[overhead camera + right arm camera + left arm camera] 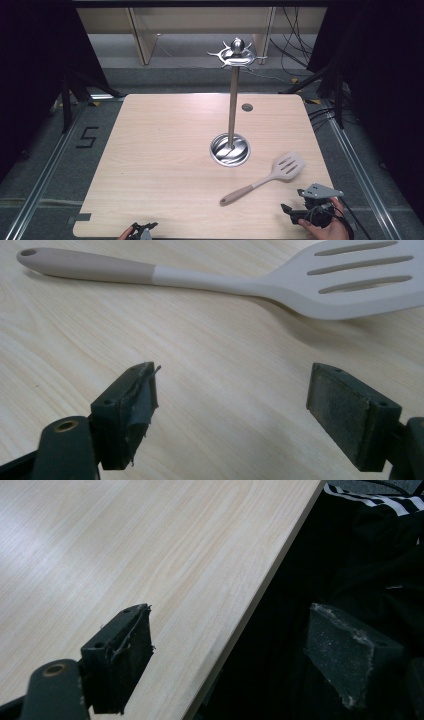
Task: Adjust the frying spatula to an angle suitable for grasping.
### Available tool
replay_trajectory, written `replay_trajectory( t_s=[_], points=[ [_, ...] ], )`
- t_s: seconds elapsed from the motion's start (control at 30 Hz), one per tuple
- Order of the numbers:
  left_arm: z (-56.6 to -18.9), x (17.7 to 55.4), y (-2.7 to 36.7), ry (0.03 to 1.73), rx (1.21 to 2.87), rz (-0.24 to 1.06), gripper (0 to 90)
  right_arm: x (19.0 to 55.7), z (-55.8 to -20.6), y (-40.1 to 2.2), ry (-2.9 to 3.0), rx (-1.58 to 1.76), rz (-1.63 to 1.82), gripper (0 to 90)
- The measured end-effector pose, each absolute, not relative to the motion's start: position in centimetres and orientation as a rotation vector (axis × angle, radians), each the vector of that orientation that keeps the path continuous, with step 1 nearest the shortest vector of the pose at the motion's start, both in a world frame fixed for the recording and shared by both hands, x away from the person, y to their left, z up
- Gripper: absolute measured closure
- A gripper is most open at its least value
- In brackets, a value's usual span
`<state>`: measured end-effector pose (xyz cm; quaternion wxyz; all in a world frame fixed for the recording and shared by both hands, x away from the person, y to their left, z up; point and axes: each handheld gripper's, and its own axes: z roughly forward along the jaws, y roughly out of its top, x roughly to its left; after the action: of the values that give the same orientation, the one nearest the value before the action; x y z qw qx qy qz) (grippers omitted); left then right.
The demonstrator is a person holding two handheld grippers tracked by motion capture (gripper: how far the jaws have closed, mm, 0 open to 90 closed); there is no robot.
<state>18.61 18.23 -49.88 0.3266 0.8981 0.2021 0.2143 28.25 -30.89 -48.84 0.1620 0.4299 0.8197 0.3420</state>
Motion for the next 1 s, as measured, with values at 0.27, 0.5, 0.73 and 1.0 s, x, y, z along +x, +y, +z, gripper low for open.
replay_trajectory(
  t_s=[0.27, 0.5, 0.73, 1.0],
  points=[
    [-49.9, 18.6, 18.2, 0.532, 2.351, 0.563, 18.0, 28.3, -48.7, -31.0, 2.349, 1.199, 0.951, 19.7],
    [-49.8, 18.6, 18.3, 0.528, 2.361, 0.580, 18.0, 28.4, -48.6, -30.6, 2.380, 1.146, 0.938, 19.4],
    [-49.8, 18.6, 18.2, 0.530, 2.361, 0.580, 18.0, 29.0, -47.9, -29.7, 2.424, 1.008, 0.929, 23.8],
    [-50.0, 18.7, 18.2, 0.534, 2.358, 0.565, 18.0, 29.9, -47.0, -28.3, 2.504, 0.910, 0.937, 25.6]
  ],
)
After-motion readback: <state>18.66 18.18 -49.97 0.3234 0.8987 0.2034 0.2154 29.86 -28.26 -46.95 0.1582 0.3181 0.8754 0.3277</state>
